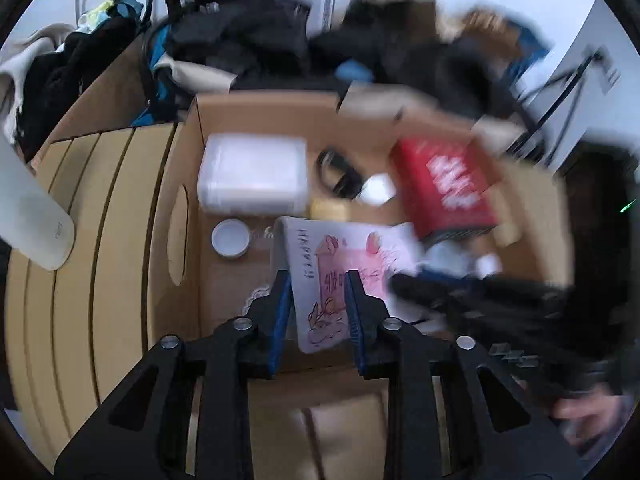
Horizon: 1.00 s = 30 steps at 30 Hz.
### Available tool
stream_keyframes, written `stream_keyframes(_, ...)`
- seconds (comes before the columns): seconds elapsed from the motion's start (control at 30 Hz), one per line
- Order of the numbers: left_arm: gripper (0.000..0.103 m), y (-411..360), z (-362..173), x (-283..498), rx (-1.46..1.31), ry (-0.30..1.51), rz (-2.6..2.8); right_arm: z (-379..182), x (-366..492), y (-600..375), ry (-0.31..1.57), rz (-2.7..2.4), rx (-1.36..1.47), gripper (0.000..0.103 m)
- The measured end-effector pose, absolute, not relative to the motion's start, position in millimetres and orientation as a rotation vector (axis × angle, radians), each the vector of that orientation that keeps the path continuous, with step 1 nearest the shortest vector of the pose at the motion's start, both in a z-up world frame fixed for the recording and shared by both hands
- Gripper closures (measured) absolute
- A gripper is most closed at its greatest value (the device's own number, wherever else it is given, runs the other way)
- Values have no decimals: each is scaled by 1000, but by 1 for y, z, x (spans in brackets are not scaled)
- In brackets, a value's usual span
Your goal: Organize objects
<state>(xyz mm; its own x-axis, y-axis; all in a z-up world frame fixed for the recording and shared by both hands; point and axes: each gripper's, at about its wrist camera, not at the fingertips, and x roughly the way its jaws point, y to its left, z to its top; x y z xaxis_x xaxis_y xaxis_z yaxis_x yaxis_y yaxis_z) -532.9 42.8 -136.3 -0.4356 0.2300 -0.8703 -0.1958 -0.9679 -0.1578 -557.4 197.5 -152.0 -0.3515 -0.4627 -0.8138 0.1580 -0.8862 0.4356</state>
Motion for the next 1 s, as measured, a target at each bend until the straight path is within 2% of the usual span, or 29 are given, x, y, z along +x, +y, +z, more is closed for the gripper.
stream_keyframes(0.07, 79, 48, -144, -534, -1516, 5, 2453, -157, -564, 201, -397, -2265, 1564, 83)
stream_keyframes(0.1, 78, 45, -142, -531, -1520, -29, 2433, -155, -563, 200, -363, -2284, 1570, 83)
stream_keyframes(0.17, 74, 35, -132, -522, -1492, -96, 2417, -146, -557, 198, -293, -2300, 1542, 83)
stream_keyframes(0.23, 68, 27, -113, -512, -1454, -86, 2467, -132, -549, 200, -248, -2323, 1511, 83)
stream_keyframes(0.3, 43, 18, -90, -502, -1411, -74, 2516, -115, -542, 203, -215, -2359, 1469, 83)
stream_keyframes(0.37, 28, 9, -61, -487, -1370, -19, 2589, -88, -529, 207, -154, -2395, 1416, 83)
stream_keyframes(0.4, 27, 6, -50, -481, -1356, 16, 2620, -76, -523, 208, -121, -2409, 1400, 81)
stream_keyframes(0.43, 25, 4, -35, -472, -1345, 52, 2644, -59, -513, 208, -75, -2429, 1379, 74)
stream_keyframes(0.47, 19, 3, -29, -466, -1345, 66, 2651, -47, -506, 209, -48, -2446, 1362, 70)
stream_keyframes(0.5, 15, 1, -14, -454, -1348, 89, 2670, -35, -498, 211, -25, -2465, 1339, 57)
stream_keyframes(0.53, 15, -1, -5, -448, -1342, 103, 2683, -18, -486, 215, 4, -2488, 1315, 36)
stream_keyframes(0.6, 13, -2, 14, -428, -1307, 139, 2705, 5, -468, 220, 51, -2529, 1283, 19)
stream_keyframes(0.67, 8, -6, 33, -405, -1281, 156, 2723, 29, -443, 229, 84, -2578, 1250, 19)
stream_keyframes(0.87, 0, -25, 67, -313, -1197, 133, 2780, 74, -349, 256, 149, -2670, 1188, 19)
stream_keyframes(1.0, 0, -35, 76, -231, -1080, 127, 2873, 81, -268, 266, 174, -2674, 1147, 19)
